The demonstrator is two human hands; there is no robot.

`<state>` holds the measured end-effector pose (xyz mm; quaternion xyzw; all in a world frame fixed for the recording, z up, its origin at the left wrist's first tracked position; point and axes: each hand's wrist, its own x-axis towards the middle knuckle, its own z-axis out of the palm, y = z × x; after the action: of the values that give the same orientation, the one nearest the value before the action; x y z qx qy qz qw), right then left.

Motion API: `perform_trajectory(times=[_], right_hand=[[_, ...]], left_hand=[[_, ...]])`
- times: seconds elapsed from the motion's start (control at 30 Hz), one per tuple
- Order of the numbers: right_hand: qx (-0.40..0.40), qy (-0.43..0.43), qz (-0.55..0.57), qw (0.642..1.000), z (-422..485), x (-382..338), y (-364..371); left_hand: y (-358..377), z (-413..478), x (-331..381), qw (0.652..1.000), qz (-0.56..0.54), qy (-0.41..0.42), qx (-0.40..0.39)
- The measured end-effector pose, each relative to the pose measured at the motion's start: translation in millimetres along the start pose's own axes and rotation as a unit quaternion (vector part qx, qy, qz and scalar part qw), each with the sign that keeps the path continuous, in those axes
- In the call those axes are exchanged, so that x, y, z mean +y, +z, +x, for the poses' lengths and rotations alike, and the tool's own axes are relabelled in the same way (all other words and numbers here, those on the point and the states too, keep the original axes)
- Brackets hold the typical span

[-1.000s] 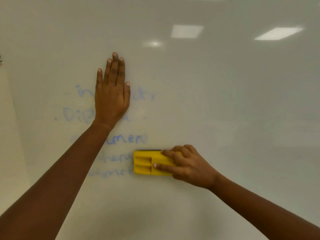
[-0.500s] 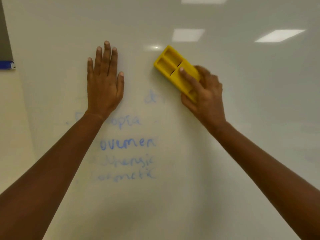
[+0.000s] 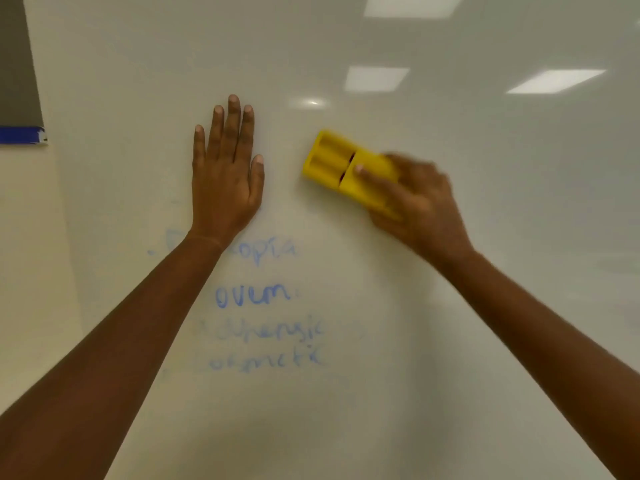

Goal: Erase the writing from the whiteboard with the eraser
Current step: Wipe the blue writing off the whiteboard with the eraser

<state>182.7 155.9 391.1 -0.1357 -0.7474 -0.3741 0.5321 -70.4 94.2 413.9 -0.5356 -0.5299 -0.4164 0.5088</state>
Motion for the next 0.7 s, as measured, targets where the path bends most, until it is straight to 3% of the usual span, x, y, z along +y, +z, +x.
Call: perform_trajectory(times=[0.07,0.17,0.33,0.5,0.6,0.7], right_hand=[[0.032,0.097,-0.004,0.995,19.6,3.5,0.8],[0.040,0.119,0.006,0.992,18.7,-10.0,10.6],[-0.058,-0.049,0.034,0.997,-49.8,-53.2,27.4],[-0.179,-0.248,0.042,0.951,-114.2,-71.8,27.0],[-0.177,-0.268,0.034,0.946,-96.8,-57.8,20.1],[-0.116,-0.179,0.014,0.977,-53.4,-33.1,11.0]], left_hand=[[0.7,-0.5,-0.9,1.000,-0.002,0.000,0.003],[1.6,-0.6,-1.6,1.000,-0.005,0.002,0.011],[3.3,0.1,-3.1,1.000,-0.005,0.005,0.019],[3.7,-0.6,-1.9,1.000,-0.002,0.002,0.015],[2.8,-0.7,-1.2,1.000,0.002,0.000,0.011],[2.4,-0.6,-0.4,1.000,0.007,-0.002,0.005]])
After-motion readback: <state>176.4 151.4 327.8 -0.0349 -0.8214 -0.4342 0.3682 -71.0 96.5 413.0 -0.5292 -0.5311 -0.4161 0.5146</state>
